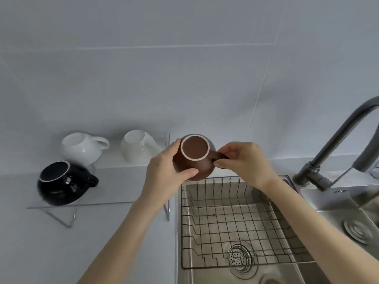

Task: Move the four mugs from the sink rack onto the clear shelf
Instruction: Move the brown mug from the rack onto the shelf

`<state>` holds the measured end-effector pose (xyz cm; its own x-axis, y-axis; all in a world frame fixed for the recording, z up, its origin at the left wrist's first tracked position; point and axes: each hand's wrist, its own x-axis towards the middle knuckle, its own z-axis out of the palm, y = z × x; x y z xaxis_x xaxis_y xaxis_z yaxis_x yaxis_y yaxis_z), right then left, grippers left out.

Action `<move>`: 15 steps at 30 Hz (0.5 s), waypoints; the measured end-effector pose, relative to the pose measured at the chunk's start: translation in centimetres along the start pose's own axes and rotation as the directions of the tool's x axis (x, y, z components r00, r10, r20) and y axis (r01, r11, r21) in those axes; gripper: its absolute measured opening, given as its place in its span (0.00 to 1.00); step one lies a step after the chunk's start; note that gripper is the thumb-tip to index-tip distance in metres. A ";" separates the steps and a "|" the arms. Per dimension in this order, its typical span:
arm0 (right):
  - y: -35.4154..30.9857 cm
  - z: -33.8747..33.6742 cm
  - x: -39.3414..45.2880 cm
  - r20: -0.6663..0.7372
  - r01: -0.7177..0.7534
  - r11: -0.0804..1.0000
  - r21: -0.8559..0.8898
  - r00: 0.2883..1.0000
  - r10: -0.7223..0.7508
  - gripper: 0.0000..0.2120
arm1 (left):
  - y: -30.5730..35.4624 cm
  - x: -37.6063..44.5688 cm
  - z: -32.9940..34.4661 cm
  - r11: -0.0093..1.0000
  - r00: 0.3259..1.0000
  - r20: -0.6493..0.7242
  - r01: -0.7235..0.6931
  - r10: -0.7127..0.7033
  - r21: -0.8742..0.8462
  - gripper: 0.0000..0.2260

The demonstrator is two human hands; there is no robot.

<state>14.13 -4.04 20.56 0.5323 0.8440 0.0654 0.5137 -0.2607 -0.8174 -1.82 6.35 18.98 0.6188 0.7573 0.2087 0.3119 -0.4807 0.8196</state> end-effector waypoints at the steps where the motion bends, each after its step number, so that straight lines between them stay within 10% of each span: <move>1: -1.3 1.0 0.3 0.035 0.026 1.000 -0.002 0.999 -0.026 0.05 | -0.4 -0.4 -1.6 1.000 1.000 -0.028 0.012 -0.012 0.006 0.35; 15: -7.1 11.9 3.5 0.275 0.071 0.997 -0.004 0.959 -0.067 0.09 | -6.7 -2.7 -10.8 0.955 0.957 -0.138 0.272 -0.255 0.115 0.28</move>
<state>4.33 6.38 19.82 0.2908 0.9559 -0.0401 0.5527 -0.2020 -0.8085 -13.38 12.34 18.68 0.4131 0.9085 0.0640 0.5493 -0.3046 0.7781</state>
